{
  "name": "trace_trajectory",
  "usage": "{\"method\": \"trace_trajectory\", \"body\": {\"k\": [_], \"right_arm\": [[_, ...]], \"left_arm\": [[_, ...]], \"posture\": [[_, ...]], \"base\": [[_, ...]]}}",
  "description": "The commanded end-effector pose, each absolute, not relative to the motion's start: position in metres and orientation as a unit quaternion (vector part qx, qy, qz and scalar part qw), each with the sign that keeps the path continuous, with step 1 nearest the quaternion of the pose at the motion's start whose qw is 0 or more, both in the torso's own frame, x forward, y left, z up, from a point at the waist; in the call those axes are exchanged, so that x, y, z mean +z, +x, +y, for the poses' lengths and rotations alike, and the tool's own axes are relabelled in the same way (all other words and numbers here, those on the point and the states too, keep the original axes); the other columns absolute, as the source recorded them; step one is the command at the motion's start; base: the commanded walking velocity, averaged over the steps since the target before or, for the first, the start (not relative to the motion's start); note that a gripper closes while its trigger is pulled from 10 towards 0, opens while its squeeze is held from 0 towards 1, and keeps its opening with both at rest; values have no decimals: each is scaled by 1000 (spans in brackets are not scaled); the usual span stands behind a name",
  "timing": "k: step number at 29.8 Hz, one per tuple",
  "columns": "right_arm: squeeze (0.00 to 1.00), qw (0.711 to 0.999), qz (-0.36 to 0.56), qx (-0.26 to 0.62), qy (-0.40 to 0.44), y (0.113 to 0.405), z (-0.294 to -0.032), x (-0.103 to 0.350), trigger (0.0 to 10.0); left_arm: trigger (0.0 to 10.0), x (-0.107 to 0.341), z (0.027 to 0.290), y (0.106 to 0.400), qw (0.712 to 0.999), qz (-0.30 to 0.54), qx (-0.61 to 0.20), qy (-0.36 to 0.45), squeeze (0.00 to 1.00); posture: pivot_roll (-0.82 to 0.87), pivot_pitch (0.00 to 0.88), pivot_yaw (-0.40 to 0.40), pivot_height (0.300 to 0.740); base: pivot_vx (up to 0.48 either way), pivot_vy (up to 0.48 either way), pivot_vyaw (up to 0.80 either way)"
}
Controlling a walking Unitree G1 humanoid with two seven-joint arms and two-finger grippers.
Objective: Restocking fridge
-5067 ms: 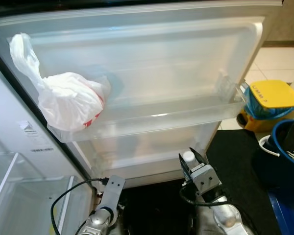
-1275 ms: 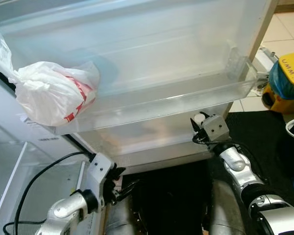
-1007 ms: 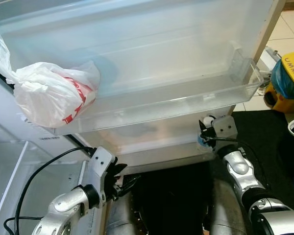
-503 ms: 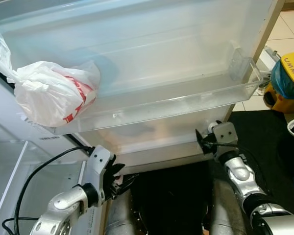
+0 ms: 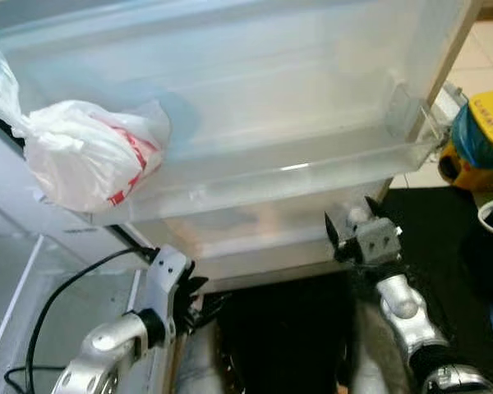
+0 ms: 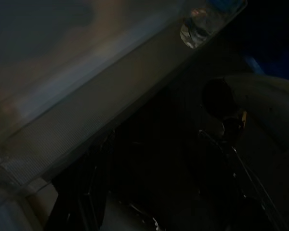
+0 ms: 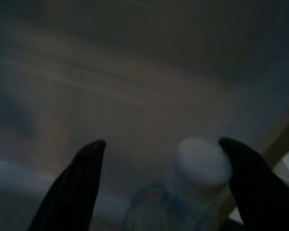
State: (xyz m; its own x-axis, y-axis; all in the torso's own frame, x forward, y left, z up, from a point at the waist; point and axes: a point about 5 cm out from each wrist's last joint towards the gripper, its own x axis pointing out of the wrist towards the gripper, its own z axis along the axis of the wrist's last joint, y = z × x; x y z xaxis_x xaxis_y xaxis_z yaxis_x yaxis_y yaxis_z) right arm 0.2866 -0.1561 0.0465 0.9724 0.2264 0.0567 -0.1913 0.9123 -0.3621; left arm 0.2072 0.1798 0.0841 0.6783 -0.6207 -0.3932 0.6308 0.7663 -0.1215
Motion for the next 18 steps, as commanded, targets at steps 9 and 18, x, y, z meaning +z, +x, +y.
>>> {"method": "trace_trajectory", "body": {"k": [9, 18], "right_arm": [[0, 978, -35, 29, -202, 233, -154, 30, 10000], [0, 971, 114, -66, -201, 210, -194, -9, 10000]], "left_arm": [[10000, 71, 174, 202, 919, 218, -329, 1, 0], [10000, 67, 173, 203, 919, 218, -328, -2, 0]], "posture": [[81, 207, -5, 506], [62, 197, -12, 506]], "base": [[0, 0, 0], [0, 0, 0]]}}
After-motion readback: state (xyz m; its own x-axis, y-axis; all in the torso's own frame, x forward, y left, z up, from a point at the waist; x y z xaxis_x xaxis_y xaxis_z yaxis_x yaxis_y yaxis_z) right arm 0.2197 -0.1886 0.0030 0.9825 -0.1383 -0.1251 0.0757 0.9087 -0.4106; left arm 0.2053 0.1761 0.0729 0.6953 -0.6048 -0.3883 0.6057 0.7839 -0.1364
